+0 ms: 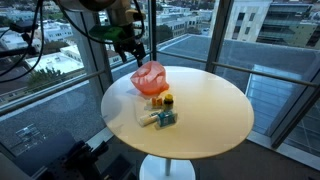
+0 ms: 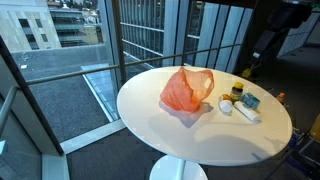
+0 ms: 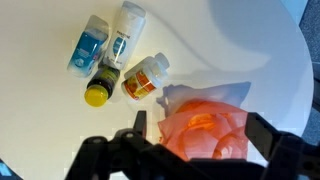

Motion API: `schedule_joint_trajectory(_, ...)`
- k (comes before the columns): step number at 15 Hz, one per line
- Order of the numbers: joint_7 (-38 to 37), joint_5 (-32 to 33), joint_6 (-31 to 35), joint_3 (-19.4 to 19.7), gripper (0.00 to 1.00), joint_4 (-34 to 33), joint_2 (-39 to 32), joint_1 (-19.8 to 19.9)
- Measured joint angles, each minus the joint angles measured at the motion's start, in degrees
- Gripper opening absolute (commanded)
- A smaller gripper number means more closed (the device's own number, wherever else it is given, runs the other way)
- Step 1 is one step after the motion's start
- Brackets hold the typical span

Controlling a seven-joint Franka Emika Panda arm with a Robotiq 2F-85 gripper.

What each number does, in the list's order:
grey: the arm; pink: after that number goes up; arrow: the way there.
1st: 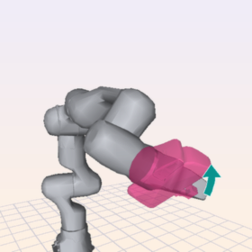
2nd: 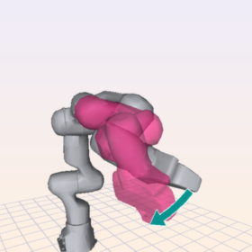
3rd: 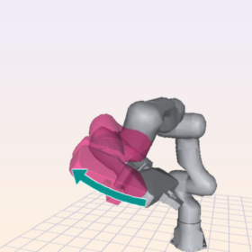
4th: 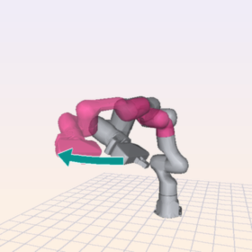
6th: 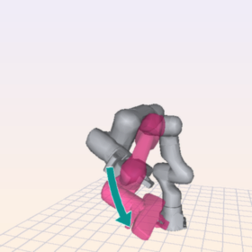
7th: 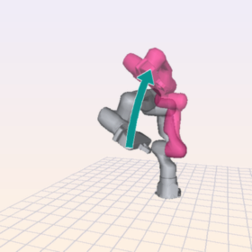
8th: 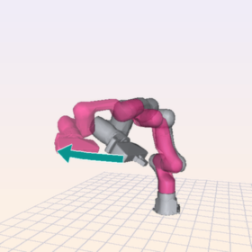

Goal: Pull the plastic forward, then place the brown and yellow bottle in the plastic

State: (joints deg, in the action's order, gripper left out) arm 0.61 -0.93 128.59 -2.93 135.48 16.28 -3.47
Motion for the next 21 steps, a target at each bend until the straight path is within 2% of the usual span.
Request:
schedule_joint_trajectory(11,-2.0,1.6,15.9,0.2,1.00,-1.0,-12.2,1.2)
schedule_joint_trajectory(21,-5.0,3.9,18.7,1.2,1.00,-9.2,-23.4,1.7)
